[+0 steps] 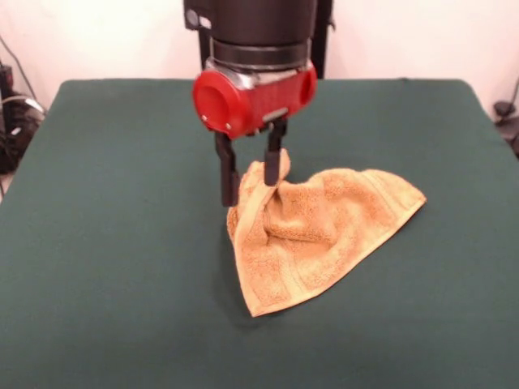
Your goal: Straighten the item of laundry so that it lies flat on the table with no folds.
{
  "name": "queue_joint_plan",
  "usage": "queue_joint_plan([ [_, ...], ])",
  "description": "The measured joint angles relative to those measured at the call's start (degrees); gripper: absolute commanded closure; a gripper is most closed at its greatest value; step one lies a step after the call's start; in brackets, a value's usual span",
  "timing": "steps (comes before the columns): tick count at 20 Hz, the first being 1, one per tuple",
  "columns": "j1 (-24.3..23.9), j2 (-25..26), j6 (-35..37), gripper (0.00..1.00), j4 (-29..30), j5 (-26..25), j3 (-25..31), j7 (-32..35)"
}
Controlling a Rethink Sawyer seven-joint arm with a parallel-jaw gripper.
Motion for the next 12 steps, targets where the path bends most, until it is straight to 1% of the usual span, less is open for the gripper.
queue_joint_plan([
  [5,-1.07,-1.81,-1.89,0.00,2.80,0.00,-0.02,0.00],
  [9,-0.94,-3.25,-4.73,0.00,5.38,0.00,-0.09,0.00],
  [12,-0.74,-3.51,-5.63,0.00,6.04,0.00,-0.10,0.00],
])
